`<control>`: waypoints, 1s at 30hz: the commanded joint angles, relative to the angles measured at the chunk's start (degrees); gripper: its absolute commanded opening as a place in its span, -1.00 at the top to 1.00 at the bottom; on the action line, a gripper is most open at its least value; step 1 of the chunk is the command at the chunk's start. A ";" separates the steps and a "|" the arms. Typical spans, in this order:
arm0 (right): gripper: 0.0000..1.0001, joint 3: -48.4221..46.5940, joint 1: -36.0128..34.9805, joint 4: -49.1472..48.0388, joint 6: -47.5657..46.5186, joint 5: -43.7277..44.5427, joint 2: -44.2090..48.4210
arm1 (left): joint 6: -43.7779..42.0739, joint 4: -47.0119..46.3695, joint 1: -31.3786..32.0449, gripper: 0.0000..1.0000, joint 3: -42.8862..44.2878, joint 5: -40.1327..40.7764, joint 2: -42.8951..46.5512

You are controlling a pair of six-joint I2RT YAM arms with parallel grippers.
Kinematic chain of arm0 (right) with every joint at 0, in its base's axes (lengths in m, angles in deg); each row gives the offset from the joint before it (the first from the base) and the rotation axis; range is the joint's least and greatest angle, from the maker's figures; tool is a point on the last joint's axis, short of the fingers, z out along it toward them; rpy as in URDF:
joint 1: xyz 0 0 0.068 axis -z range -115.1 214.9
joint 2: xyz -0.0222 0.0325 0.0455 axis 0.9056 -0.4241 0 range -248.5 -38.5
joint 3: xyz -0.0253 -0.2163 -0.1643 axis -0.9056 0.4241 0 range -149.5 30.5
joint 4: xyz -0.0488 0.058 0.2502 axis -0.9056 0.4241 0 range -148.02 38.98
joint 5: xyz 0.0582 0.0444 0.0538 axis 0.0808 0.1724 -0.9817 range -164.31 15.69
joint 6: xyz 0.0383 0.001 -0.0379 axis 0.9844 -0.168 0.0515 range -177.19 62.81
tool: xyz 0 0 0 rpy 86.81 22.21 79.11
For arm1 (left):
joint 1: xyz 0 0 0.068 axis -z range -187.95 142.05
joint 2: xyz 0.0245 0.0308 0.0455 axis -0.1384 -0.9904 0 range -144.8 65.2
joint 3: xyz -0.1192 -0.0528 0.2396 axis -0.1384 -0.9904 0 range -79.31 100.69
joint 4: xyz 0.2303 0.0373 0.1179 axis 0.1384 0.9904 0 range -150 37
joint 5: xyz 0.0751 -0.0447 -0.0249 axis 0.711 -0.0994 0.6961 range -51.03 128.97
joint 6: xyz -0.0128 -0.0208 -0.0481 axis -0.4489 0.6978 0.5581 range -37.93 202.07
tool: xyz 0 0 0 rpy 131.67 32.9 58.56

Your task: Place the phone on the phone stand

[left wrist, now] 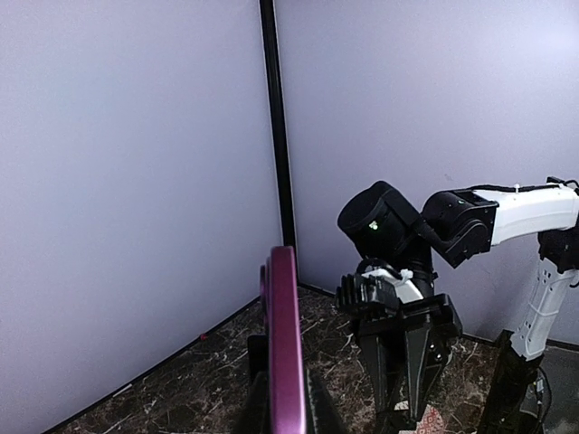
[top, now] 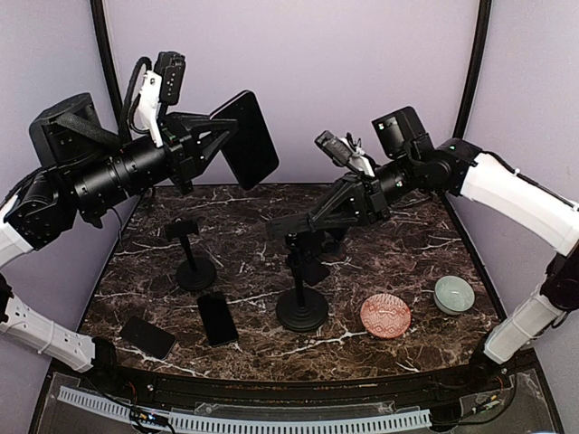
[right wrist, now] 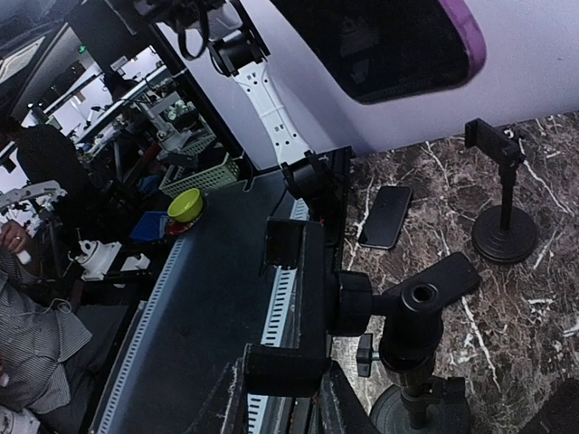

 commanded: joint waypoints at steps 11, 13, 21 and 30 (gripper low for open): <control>1.00 -0.69 -2.45 12.23 -27.84 10.63 -3.04 | 0.66 7.79 0.18 1.00 4.13 -21.03 0.40; 1.00 0.28 -2.47 13.20 -28.40 10.52 -3.10 | 1.23 9.76 0.17 1.00 6.06 -23.52 -1.57; 0.82 3.38 -2.51 13.63 -27.44 13.21 -1.80 | 1.25 7.80 0.18 1.00 5.31 -24.32 -2.55; 0.37 2.11 -2.42 15.53 -26.80 15.09 -2.19 | 2.24 5.30 0.18 1.00 2.40 -22.99 -0.41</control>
